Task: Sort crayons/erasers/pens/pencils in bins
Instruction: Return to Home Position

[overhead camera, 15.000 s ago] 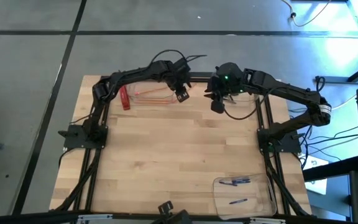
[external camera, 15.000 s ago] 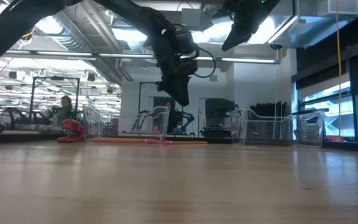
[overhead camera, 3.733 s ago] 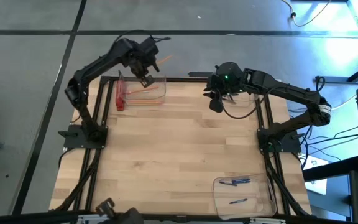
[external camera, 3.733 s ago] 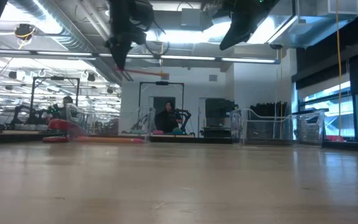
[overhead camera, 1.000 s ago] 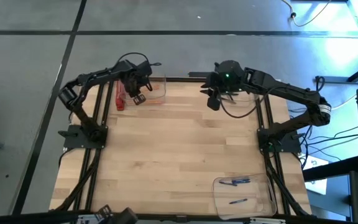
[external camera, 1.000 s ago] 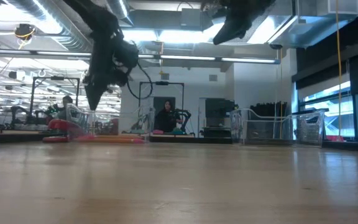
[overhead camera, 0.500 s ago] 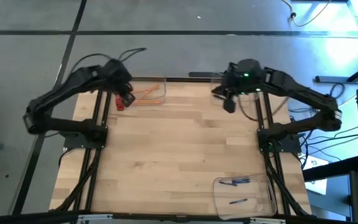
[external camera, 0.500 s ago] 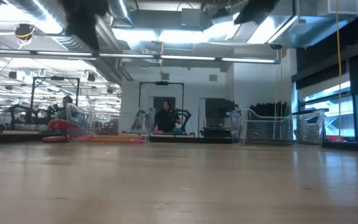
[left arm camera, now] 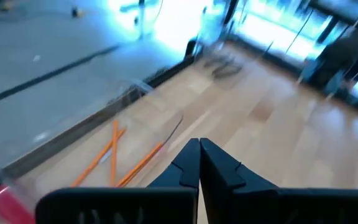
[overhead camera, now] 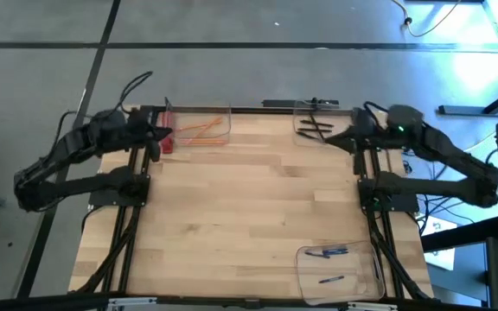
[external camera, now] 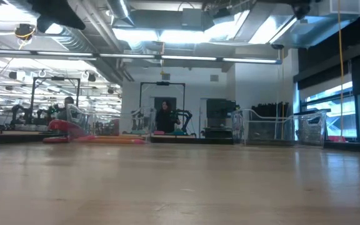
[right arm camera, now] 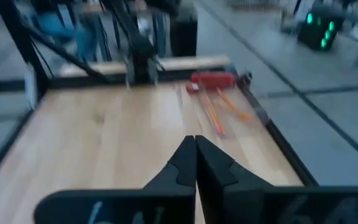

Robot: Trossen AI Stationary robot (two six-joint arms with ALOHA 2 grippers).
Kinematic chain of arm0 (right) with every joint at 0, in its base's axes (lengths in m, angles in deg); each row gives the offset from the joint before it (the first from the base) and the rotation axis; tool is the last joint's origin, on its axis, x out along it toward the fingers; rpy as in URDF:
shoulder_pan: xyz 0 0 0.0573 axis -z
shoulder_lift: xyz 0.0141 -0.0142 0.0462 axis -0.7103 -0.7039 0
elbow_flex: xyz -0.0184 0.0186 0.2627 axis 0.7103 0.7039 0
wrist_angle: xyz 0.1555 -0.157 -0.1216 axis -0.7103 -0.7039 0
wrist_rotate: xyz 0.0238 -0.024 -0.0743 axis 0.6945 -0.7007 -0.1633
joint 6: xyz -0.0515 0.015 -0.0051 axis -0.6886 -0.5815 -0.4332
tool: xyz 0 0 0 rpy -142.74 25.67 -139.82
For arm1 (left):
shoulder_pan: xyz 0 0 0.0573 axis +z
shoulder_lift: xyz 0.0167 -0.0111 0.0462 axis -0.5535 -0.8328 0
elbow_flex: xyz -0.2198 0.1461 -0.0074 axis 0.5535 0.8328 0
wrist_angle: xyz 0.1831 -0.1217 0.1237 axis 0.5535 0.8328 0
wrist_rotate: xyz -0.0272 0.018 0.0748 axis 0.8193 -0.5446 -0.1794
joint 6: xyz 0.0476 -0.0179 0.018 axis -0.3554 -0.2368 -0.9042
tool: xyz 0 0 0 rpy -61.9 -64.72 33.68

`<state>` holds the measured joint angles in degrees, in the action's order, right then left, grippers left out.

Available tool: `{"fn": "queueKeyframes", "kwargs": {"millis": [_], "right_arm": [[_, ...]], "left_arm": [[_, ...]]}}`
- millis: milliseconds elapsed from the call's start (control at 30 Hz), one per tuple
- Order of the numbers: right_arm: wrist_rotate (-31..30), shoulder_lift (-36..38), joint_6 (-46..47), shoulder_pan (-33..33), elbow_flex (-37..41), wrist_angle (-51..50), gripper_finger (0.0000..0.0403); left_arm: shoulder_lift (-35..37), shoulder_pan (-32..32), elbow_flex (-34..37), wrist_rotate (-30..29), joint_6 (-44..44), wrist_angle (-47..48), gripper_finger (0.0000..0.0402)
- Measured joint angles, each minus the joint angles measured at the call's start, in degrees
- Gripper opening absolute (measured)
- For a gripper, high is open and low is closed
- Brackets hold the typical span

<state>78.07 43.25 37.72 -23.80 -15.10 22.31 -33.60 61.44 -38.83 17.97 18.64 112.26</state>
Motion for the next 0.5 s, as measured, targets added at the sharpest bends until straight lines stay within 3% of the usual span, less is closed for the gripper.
{"fn": "queueKeyframes", "kwargs": {"millis": [233, 500], "right_arm": [[1.7, 18.0, 7.3, 0.0, 14.4, 8.6, 0.0001], [1.7, 36.0, 8.9, 0.0, 21.5, 9.0, 0.0]], "left_arm": [[13.1, -0.3, 13.7, 0.9, 2.5, -15.5, 0.0], [21.4, -0.3, 22.7, 3.4, 2.3, -26.0, 0.0]]}}
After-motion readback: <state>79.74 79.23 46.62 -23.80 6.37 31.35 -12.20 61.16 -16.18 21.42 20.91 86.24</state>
